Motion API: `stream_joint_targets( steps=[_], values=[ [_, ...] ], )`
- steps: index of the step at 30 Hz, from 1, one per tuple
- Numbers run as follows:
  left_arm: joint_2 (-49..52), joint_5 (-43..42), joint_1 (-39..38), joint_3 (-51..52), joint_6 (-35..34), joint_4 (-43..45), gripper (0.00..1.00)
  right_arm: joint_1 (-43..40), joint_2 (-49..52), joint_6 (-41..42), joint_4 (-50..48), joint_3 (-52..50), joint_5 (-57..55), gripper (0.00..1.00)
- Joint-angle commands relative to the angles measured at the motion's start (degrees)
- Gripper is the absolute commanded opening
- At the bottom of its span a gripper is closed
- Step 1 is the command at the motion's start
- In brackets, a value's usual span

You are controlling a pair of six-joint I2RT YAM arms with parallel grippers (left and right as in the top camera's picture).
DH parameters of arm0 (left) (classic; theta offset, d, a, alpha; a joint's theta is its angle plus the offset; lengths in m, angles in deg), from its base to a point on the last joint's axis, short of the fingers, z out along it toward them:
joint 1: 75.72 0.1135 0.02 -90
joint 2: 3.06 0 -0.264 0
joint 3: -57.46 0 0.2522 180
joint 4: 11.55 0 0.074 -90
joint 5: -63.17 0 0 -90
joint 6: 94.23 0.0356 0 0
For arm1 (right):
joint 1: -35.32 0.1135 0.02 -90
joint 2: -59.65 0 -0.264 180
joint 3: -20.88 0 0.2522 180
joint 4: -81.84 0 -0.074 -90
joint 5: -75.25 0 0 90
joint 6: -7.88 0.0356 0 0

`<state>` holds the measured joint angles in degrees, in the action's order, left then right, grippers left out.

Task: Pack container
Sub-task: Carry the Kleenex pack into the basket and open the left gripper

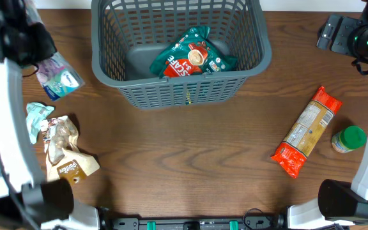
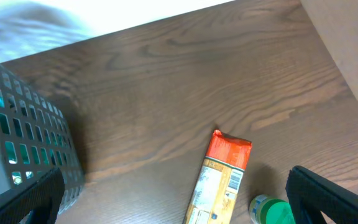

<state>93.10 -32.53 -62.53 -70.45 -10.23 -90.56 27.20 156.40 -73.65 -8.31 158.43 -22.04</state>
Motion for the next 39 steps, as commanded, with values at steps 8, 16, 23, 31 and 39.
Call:
stream_joint_targets(
  steps=[8, 16, 23, 31, 39],
  values=[
    [-10.12, -5.27, -16.59, -0.96, 37.99, 8.46, 0.06, -0.11, 0.02, -0.87, 0.22, -0.22, 0.04, 0.99],
    [-6.12, -5.27, -29.46, -0.96, 68.41, 14.51, 0.06, -0.09, 0.02, -0.87, 0.31, -0.22, 0.26, 0.99],
    [2.69, -5.29, -31.52, -0.96, 69.2, 20.13, 0.06, -0.11, 0.02, -0.87, 0.94, -0.22, 0.26, 0.99],
    [13.97, -5.29, -31.63, -0.94, 67.67, 19.26, 0.06, -0.11, 0.02, -0.87, 0.96, -0.22, 0.24, 0.99],
    [18.91, -5.29, -31.65, -0.94, 65.51, 18.25, 0.29, -0.11, 0.02, -0.9, 0.94, -0.22, 0.22, 0.99]
  ],
)
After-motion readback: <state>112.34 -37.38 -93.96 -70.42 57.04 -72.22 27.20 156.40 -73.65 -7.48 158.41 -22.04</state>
